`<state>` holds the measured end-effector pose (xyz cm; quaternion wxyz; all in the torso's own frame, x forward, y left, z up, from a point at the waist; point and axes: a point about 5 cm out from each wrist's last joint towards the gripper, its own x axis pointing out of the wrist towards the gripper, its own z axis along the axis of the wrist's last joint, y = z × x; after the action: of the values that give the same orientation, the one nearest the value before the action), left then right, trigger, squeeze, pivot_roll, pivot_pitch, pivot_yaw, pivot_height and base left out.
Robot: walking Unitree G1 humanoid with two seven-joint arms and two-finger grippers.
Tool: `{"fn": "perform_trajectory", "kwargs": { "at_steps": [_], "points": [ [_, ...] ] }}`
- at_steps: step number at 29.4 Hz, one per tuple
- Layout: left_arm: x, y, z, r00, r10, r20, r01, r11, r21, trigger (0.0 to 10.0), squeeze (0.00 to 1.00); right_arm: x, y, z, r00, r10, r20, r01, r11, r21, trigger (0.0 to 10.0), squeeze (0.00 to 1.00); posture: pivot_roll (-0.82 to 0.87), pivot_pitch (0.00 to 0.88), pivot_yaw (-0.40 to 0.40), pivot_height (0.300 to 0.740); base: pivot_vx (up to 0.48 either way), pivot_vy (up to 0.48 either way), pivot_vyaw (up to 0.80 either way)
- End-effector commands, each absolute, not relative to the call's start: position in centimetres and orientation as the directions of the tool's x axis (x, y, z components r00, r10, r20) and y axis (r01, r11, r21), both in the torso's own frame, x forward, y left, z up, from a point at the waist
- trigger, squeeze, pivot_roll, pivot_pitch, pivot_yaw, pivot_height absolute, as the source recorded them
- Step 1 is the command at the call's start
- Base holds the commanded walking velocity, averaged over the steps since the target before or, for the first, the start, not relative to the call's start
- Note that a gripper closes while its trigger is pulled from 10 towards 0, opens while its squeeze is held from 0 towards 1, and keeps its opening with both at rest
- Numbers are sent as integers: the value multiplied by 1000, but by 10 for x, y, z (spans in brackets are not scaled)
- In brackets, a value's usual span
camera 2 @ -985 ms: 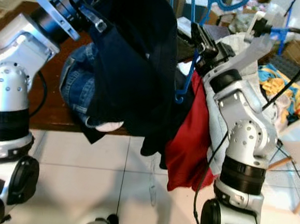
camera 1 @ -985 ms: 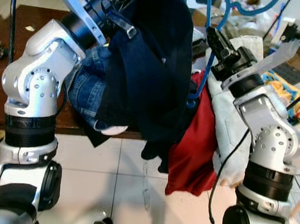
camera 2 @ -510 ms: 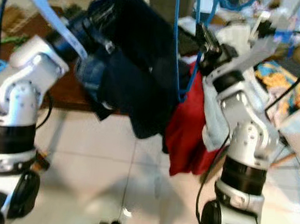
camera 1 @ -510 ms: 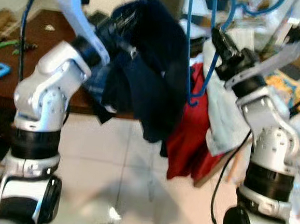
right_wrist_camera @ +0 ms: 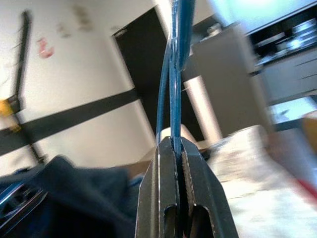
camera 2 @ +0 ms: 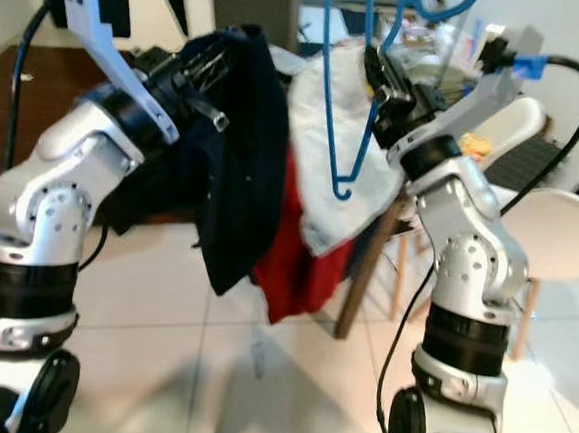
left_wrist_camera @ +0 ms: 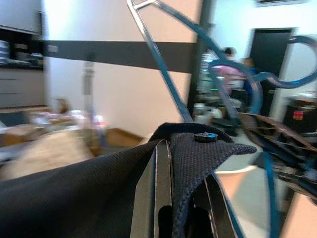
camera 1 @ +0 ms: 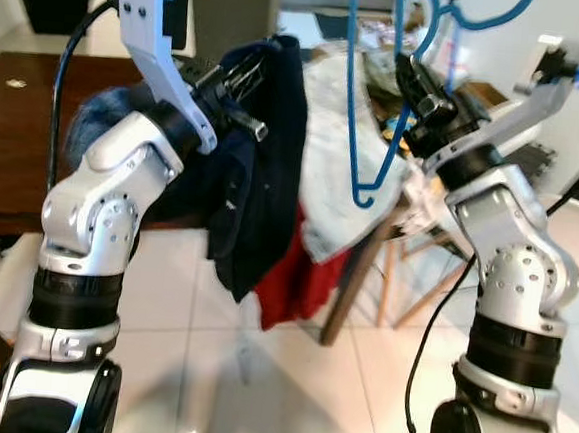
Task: Hang hanger
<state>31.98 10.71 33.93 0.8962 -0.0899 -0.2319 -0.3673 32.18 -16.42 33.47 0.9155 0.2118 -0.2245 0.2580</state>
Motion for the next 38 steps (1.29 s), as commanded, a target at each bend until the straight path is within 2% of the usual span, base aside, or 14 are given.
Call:
{"fn": "perform_trajectory", "kwargs": {
  "at_steps": [1, 11, 13, 16, 21, 26, 27, 30, 31, 33, 34, 36, 38],
  "points": [
    [317, 107, 343, 607, -615, 503, 701, 713, 26, 10000, 0, 319, -161, 337, 756, 391, 525, -577, 778, 250, 10000, 0, 140, 110, -21, 740, 0, -480, 0],
    [313, 98, 329, 607, -636, 477, 725, 689, -3, 10000, 0, 326, -160, 315, 800, 394, 452, -536, 808, 243, 10000, 0, 144, 111, -28, 740, 0, -480, 0],
    [305, 83, 321, 575, -677, 459, 767, 641, -15, 10000, 0, 326, -158, 303, 806, 410, 427, -545, 797, 262, 10000, 0, 147, 115, -29, 740, 0, -442, 0],
    [301, 69, 310, 576, -693, 434, 778, 628, -30, 10000, 0, 323, -155, 297, 790, 450, 416, -579, 772, 263, 10000, 0, 146, 117, -29, 740, 0, 0, 0],
    [301, 65, 306, 582, -696, 421, 776, 630, -33, 10000, 0, 322, -154, 296, 780, 470, 412, -594, 763, 254, 10000, 0, 146, 117, -29, 740, 0, 0, 0],
    [304, 58, 291, 616, -693, 375, 762, 645, -60, 10000, 0, 321, -155, 289, 785, 483, 387, -592, 769, 241, 10000, 0, 137, 118, -30, 740, 0, 0, 0],
    [306, 56, 281, 638, -692, 337, 749, 659, -65, 10000, 0, 324, -160, 282, 816, 457, 354, -553, 795, 249, 10000, 0, 133, 120, -36, 740, 0, 0, 0],
    [306, 56, 281, 638, -692, 337, 749, 659, -65, 10000, 0, 324, -160, 282, 816, 457, 354, -553, 795, 249, 10000, 0, 133, 120, -36, 740, 0, 0, 0],
    [310, 56, 266, 670, -689, 277, 729, 681, -69, 10000, 0, 329, -168, 266, 874, 404, 270, -468, 849, 245, 10000, 0, 129, 124, -43, 740, 0, 0, -800],
    [310, 56, 266, 670, -689, 277, 729, 681, -69, 10000, 0, 329, -168, 266, 874, 404, 270, -468, 849, 245, 10000, 0, 129, 124, -43, 740, 0, 0, -800],
    [313, 62, 241, 712, -680, 175, 694, 719, -28, 10000, 0, 332, -184, 242, 935, 317, 162, -349, 905, 243, 10000, 0, 123, 130, -51, 740, 0, 0, -800],
    [313, 62, 241, 712, -680, 175, 694, 719, -28, 10000, 0, 332, -184, 242, 935, 317, 162, -349, 905, 243, 10000, 0, 123, 130, -51, 740, 0, 0, -800],
    [313, 75, 202, 745, -666, 27, 661, 743, 106, 10000, 0, 326, -211, 209, 983, 182, 11, -181, 965, 192, 10000, 0, 109, 141, -52, 740, 0, 0, -794]
  ]
}}
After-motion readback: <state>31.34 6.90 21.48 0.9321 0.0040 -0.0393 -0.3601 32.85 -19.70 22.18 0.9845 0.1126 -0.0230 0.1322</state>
